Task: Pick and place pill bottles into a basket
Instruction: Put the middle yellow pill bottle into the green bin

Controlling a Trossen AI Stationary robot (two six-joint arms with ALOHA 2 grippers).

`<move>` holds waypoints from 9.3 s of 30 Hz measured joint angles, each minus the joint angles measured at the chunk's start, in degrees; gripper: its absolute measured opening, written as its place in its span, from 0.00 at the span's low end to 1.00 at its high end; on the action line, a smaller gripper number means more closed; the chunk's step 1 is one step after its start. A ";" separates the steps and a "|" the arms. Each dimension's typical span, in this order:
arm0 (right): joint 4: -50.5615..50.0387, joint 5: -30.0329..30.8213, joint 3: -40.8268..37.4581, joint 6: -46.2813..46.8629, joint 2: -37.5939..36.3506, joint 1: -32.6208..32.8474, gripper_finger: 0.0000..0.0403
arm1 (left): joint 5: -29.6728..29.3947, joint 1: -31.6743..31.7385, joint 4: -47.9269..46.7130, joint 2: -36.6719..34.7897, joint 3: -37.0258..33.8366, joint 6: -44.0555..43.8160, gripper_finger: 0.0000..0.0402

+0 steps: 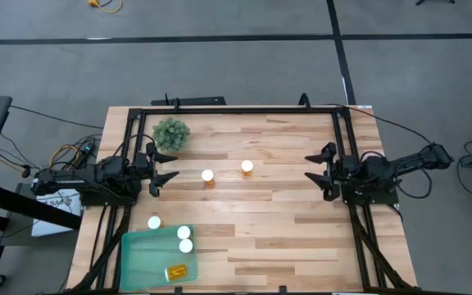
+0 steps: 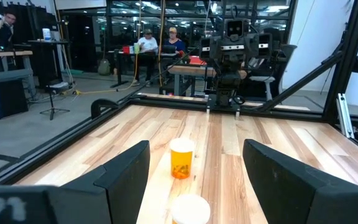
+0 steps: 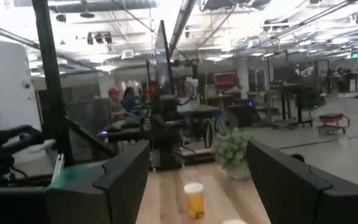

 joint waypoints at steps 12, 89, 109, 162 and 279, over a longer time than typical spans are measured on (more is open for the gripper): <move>-16.06 5.46 1.89 2.11 -0.03 0.29 0.64 | 0.00 0.01 0.00 -0.02 0.00 0.01 0.62; -26.16 -20.77 -1.07 6.12 -0.45 0.85 0.64 | 0.00 0.00 -0.02 0.00 0.00 0.23 0.62; -22.57 -19.22 -1.37 2.60 -0.50 -2.64 0.64 | 0.00 0.00 -0.02 -0.02 0.00 0.29 0.62; -24.70 -16.52 -1.48 4.25 -10.83 -4.15 0.64 | 0.00 -0.01 -0.02 -0.02 0.00 -0.02 0.62; -24.65 -16.63 -1.48 4.25 -10.83 -4.15 0.65 | 1.51 -10.37 -30.98 48.33 37.83 -16.03 0.46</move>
